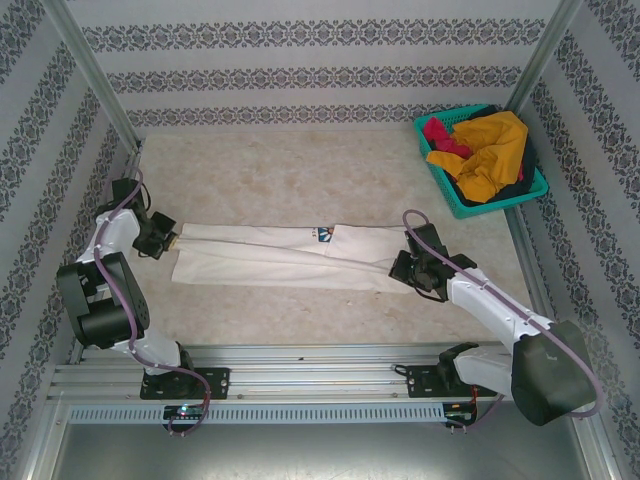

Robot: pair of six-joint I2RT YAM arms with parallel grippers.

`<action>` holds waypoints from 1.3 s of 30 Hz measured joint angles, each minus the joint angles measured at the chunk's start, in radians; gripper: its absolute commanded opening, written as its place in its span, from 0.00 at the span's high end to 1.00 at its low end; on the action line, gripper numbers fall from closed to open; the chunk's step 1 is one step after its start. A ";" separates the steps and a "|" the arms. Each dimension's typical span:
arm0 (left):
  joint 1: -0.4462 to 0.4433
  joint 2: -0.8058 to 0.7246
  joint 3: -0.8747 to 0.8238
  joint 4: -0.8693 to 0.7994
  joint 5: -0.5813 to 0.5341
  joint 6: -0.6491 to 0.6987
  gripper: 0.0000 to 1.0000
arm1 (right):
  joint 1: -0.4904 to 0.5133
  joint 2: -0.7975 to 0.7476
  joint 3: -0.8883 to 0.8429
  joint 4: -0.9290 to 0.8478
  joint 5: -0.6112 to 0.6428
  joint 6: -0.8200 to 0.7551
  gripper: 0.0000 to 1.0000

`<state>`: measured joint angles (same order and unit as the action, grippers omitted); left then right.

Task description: Fold and stack the t-shirts

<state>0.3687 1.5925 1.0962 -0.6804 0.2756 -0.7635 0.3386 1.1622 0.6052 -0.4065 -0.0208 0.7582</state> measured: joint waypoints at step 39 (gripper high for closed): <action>-0.367 0.071 -0.151 0.187 -0.087 -0.109 0.36 | 0.246 0.811 0.801 -0.056 0.148 -0.217 0.71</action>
<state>0.0021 1.6630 0.9447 -0.4938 0.1883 -0.8722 0.5850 1.9732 1.4059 -0.4629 0.1276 0.5407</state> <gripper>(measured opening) 0.638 0.348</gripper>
